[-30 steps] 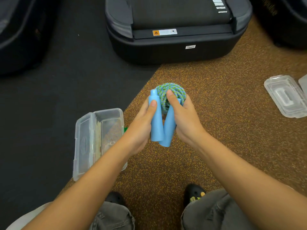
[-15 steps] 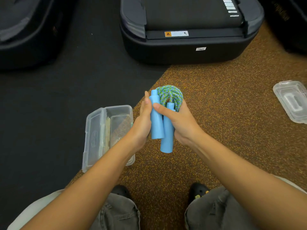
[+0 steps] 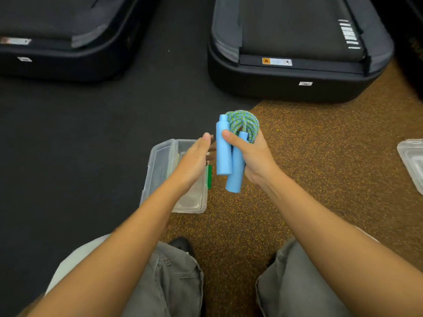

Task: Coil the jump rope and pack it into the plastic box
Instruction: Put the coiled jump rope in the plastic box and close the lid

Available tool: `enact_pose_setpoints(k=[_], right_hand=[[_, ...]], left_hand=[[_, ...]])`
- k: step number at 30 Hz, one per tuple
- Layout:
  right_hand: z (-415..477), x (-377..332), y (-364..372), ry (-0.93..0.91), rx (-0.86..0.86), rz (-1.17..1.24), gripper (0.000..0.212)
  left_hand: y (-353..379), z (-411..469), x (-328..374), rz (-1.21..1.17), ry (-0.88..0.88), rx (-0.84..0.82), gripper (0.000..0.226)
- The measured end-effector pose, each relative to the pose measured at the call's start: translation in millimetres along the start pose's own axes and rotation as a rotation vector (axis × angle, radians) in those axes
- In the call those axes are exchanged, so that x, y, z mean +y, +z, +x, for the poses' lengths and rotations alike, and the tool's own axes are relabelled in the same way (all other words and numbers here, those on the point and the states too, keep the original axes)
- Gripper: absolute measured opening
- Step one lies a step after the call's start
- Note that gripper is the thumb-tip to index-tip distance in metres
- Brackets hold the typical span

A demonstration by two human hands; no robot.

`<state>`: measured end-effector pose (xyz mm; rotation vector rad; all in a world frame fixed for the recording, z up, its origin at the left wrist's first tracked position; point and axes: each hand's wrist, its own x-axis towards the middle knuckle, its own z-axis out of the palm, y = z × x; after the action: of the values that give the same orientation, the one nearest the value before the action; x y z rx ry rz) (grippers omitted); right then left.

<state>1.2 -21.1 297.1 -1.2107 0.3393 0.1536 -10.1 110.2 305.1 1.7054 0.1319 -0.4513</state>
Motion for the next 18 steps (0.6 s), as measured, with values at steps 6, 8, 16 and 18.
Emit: enact_pose_setpoints(k=[6,8,16,18], right_hand=[[-14,6,27,-0.001,-0.038,-0.076,0.046],[-14,6,35,-0.004,-0.024,-0.1,0.052],[-14,7,49,-0.01,-0.066,-0.107,0.062],[-15,8,46,0.009,-0.084,-0.11,0.063]], left_hand=[[-45,-22,5,0.104,-0.022,0.143,0.031],[-60,-29,10,0.135,-0.009,0.171,0.03],[-88,-54,15,0.272,-0.038,0.272,0.026],[-88,-61,16,0.29,-0.07,0.294,0.025]])
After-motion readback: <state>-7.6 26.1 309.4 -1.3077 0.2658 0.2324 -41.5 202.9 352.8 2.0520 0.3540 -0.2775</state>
